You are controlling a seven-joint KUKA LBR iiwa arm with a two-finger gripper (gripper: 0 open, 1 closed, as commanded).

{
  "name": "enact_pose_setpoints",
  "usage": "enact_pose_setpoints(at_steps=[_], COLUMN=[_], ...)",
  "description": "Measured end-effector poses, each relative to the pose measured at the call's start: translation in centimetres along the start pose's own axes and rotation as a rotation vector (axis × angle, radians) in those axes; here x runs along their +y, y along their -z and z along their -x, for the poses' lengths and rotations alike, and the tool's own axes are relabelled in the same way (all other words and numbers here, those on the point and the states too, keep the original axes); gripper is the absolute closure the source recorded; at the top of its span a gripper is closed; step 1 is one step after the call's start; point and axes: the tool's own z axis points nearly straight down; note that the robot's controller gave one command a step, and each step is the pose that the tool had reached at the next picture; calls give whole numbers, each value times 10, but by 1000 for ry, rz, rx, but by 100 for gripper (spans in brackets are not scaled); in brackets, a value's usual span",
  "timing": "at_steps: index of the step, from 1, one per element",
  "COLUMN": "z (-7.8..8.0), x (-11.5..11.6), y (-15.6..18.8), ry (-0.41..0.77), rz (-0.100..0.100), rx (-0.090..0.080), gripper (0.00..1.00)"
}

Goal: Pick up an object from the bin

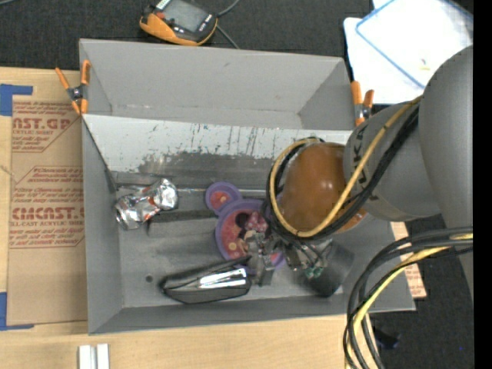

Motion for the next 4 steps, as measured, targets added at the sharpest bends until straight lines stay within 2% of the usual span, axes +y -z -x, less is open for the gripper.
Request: enact_pose_setpoints(at_steps=[2,3,4], z=[0,1,1], x=[0,0,0], y=[0,1,1], ry=[0,0,0], rz=[0,-1,-1], rx=[0,-3,-4], gripper=[100,0,100])
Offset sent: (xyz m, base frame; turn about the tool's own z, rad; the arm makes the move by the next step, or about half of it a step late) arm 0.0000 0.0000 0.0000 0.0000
